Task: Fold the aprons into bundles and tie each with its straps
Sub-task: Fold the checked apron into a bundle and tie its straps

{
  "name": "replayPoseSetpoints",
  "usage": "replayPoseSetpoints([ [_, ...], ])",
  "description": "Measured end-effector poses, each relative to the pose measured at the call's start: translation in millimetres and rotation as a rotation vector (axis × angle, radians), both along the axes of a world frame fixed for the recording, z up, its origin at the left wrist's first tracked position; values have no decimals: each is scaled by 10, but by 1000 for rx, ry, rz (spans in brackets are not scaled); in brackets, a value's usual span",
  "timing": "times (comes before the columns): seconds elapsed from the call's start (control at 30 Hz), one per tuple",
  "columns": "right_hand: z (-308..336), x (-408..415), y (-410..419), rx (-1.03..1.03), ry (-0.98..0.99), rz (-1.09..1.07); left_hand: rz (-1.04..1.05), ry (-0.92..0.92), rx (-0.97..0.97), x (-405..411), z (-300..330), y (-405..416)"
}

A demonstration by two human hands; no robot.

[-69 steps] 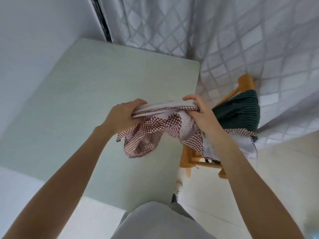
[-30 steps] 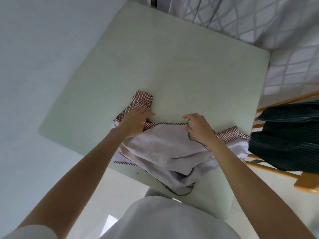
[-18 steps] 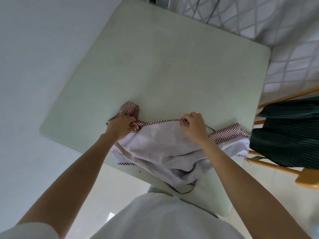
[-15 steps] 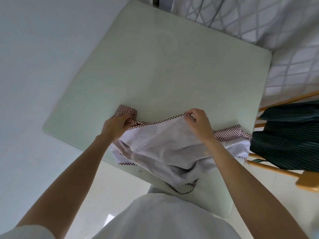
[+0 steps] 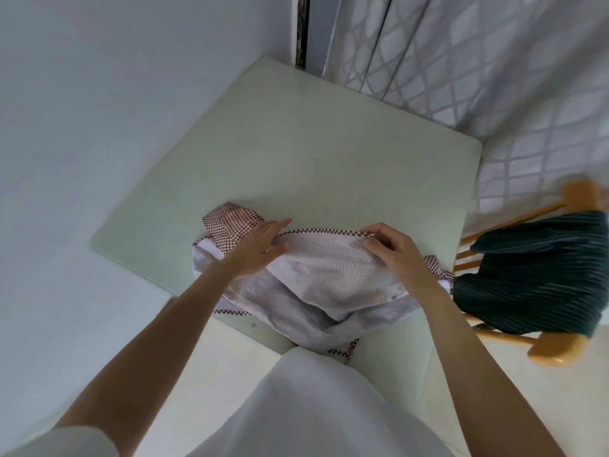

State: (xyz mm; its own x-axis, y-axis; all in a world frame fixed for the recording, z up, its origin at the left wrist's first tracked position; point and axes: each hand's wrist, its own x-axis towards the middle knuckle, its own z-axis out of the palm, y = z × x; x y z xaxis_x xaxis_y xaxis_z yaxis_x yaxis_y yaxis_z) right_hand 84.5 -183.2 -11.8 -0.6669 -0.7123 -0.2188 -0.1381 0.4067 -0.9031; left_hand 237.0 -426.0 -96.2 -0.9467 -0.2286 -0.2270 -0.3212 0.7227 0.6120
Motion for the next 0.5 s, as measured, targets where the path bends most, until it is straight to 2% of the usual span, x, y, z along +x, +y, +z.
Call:
replayPoseSetpoints([
  [0.13, 226, 93, 157, -3, -33, 160, -78, 2, 97, -241, 240, 272],
  [0.23, 332, 57, 306, -75, -16, 69, -60, -100, 5, -330, 400, 434],
  [0.4, 389, -123, 578, -157, 103, -210, 107, 55, -120, -32, 476, 340],
  [0.5, 417, -263, 724, -101, 218, -189, 258, 162, -99, 268, 586, 237],
])
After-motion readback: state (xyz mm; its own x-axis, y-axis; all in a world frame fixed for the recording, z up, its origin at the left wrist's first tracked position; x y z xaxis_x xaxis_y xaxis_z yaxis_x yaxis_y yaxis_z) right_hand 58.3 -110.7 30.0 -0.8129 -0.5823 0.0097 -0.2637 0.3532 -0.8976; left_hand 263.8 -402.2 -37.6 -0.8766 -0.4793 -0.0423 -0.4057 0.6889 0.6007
